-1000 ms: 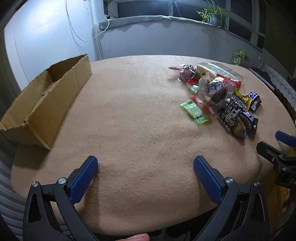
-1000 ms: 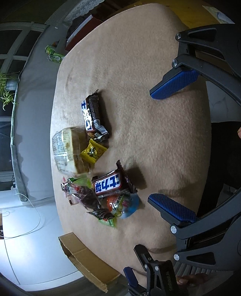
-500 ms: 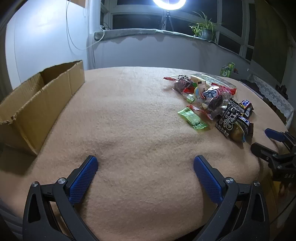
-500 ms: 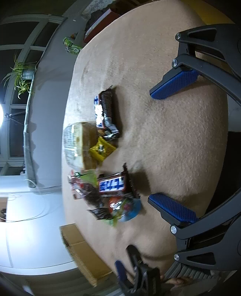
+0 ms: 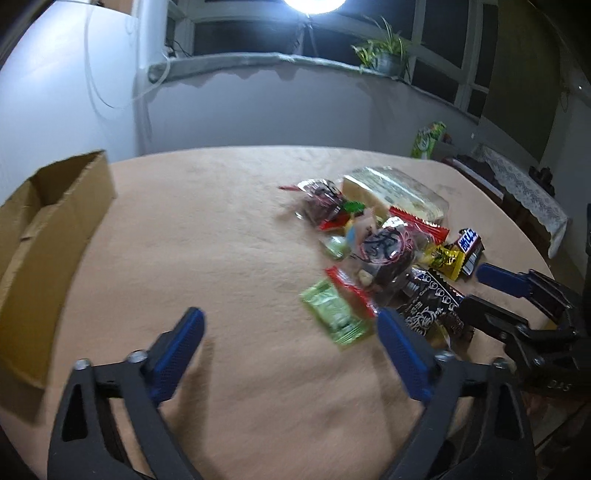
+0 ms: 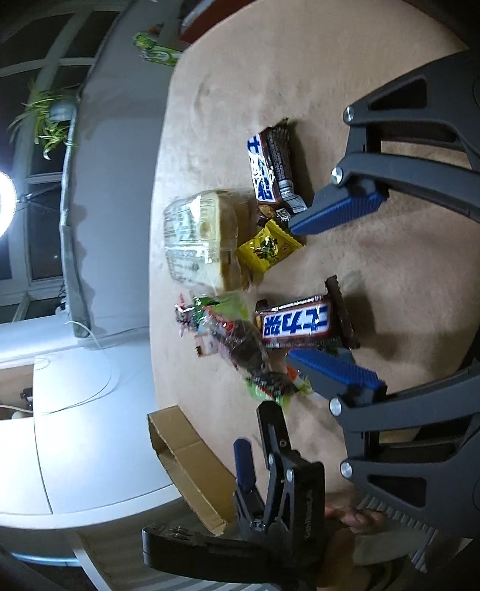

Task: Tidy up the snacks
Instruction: 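Grasp the blue-white chocolate bar with the right gripper while the left gripper grasps a small candy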

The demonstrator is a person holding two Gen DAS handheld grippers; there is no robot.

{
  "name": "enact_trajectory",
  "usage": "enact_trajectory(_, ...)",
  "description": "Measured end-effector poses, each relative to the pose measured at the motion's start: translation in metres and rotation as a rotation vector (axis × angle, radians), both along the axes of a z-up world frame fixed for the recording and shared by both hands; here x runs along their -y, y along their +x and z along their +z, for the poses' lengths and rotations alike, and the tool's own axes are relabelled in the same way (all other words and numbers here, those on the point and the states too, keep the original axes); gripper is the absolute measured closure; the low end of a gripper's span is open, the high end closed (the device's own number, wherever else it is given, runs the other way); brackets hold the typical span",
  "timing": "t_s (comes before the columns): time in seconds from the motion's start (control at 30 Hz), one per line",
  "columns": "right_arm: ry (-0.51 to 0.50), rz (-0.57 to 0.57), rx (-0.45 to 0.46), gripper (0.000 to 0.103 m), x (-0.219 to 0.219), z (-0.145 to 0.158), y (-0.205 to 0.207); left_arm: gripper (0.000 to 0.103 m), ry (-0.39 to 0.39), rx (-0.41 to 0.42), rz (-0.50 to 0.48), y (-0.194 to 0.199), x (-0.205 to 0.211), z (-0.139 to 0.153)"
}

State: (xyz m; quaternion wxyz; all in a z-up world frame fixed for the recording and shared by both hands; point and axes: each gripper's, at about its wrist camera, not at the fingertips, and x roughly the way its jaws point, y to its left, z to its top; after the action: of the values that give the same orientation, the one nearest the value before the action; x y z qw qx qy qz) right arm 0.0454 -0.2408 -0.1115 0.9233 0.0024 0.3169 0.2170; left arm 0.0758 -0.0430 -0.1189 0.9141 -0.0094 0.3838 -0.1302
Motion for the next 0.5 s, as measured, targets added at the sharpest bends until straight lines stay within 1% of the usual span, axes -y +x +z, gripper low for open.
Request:
enact_trajectory(0.07,0.001,0.019,-0.007,0.043,-0.002,-0.003,0.002,0.026,-0.013,-0.028,-0.013,0.003,0.006,-0.005)
enact_trajectory(0.1,-0.005,0.028,-0.008,0.043,-0.005,-0.004,0.003,0.027,-0.011,-0.035,-0.017,0.004,0.009,-0.007)
enact_trajectory(0.2,-0.016,0.031,-0.014,0.044,-0.008,-0.008,0.008,0.029,0.005,-0.023,-0.022,0.004,0.016,-0.008)
enact_trajectory(0.23,-0.016,0.041,-0.018,0.048,-0.009,-0.008,0.009,0.031,0.009,-0.019,-0.021,0.005,0.018,-0.008)
enact_trajectory(0.27,-0.018,0.047,-0.019,0.052,-0.01,-0.009,0.01,0.043,0.01,-0.017,-0.023,0.005,0.019,-0.007)
enact_trajectory(0.3,-0.024,0.048,-0.017,0.062,-0.012,-0.009,0.01,0.056,0.018,-0.013,-0.026,0.006,0.02,-0.007)
enact_trajectory(0.33,-0.027,0.049,-0.015,0.072,-0.011,-0.008,0.009,0.061,0.025,-0.011,-0.026,0.007,0.02,-0.007)
enact_trajectory(0.4,-0.021,0.047,-0.018,0.073,-0.008,-0.008,0.009,0.081,0.032,-0.008,-0.021,0.008,0.017,-0.007)
enact_trajectory(0.47,-0.003,0.039,-0.02,0.073,-0.003,-0.008,0.008,0.087,0.017,-0.011,-0.022,0.009,0.011,-0.008)
enact_trajectory(0.5,0.008,0.033,-0.022,0.073,-0.001,-0.008,0.008,0.087,0.002,-0.014,-0.025,0.009,0.008,-0.008)
